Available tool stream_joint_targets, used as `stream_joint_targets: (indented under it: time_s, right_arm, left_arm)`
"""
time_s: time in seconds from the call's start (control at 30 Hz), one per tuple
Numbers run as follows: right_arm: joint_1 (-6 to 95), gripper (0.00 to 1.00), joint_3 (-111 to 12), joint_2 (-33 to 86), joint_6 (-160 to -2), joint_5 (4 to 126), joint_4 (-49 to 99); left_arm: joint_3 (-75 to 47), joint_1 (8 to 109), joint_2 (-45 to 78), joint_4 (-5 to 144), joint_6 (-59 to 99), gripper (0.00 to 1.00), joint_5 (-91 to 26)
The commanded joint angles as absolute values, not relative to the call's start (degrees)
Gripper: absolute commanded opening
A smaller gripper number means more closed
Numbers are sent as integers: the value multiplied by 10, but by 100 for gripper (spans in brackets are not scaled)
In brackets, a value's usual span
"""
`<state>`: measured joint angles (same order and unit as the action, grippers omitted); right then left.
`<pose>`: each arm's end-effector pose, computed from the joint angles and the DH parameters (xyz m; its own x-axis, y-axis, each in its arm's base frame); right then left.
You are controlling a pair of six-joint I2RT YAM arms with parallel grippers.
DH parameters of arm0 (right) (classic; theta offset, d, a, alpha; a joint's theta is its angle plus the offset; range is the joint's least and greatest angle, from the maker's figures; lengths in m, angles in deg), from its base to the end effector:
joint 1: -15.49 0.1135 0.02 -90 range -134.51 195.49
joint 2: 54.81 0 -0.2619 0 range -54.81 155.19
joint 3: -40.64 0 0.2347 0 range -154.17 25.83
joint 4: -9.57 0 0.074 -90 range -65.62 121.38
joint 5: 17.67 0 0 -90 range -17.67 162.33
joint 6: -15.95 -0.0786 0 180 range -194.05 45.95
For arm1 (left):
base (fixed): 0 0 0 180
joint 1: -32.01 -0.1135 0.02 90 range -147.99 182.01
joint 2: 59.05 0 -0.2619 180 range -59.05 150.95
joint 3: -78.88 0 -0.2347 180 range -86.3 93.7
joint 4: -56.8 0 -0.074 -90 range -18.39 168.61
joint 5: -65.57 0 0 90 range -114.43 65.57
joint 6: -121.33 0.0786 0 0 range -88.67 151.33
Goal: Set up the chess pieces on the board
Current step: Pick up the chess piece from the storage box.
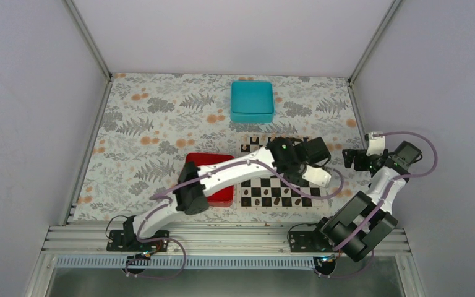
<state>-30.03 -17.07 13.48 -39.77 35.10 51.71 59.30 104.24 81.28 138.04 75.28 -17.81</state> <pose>0.1997 -0.1355 0.2051 -0.6360 0.0076 -0.7716 -0.0568 0.9968 0.0566 0.1659 -0.4880 0.2281 0.4523 0.8477 -0.2773 0.8543 -0.3225 0.4076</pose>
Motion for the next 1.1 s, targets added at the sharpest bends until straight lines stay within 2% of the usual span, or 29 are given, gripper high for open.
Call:
stream_joint_targets:
  time_s: [0.0,0.13,0.27,0.4,0.6,0.77,0.87,1.07]
  right_arm:
    - [-307,100,-227,153,-344,316,565]
    - [-284,100,-302,181,-277,299,654]
    - [-191,100,-376,209,-269,356,714]
    - [-52,100,-423,216,-308,422,724]
    - [219,100,-499,258,-364,509,755]
    - [443,100,-531,329,-368,598,745]
    - [558,99,-567,389,-363,618,745]
    - [665,79,-625,509,-338,615,744]
  left_arm:
    - [540,1010,712,1384,734,49,-139]
    - [394,953,599,1333,724,65,-97]
    - [222,888,474,1242,727,80,-48]
    - [113,802,383,1216,714,87,-37]
    - [-40,640,246,1135,702,100,-51]
    - [-121,515,198,1090,668,100,-113]
    - [-163,478,182,1054,651,100,-132]
    - [-188,427,175,1011,624,100,-156]
